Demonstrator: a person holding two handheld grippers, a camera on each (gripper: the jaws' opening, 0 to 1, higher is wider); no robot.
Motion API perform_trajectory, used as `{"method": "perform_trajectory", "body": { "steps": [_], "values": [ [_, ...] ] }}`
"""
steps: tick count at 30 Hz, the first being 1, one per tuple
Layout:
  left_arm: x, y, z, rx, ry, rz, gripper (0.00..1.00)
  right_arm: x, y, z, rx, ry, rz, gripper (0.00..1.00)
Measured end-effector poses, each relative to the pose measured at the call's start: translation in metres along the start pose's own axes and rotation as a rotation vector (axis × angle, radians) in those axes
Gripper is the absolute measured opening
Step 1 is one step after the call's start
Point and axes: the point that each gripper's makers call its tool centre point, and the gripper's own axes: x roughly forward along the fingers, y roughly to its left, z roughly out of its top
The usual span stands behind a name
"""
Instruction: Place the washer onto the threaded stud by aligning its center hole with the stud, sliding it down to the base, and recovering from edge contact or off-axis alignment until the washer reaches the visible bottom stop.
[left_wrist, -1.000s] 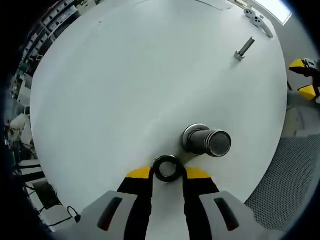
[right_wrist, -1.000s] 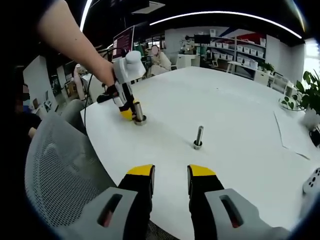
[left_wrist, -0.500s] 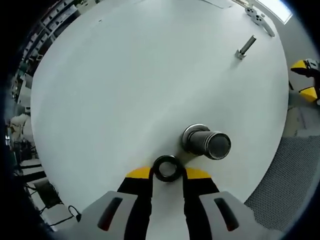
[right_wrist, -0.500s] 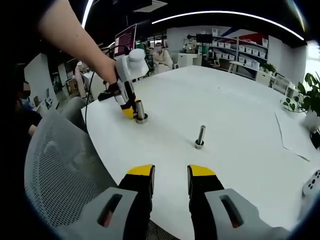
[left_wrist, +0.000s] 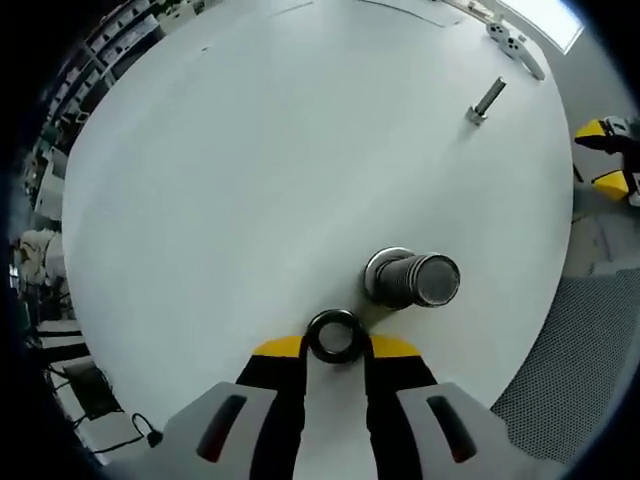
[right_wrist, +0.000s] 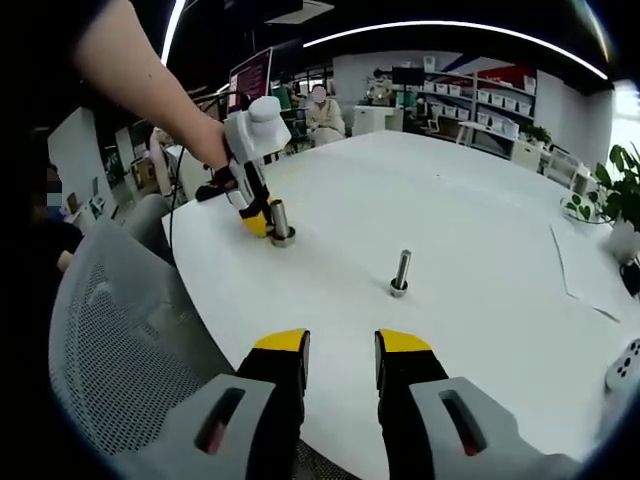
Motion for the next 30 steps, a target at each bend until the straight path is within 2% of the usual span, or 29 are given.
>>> {"method": "perform_trajectory", "body": {
  "steps": [8,19,30],
  "values": [
    [-0.0011,-0.0001,-0.0004,-0.020,-0.017,0.005,0.19,-0.0001,0.0013,0.0009,0.003,-0.002,0.006,0.29],
    [0.0003,0.0006,0.0002,-0.007,0.020,0.004,0.20,0.0002,0.0013,0.0013,0.006,-0.004,0.005,0.29],
    [-0.0011,0.0005,-0.0009,-0.002,-0.009,0.007,0.19,0.0000,0.0006,0.0021,0.007,-0.008,0.002,0.29]
  ]
}}
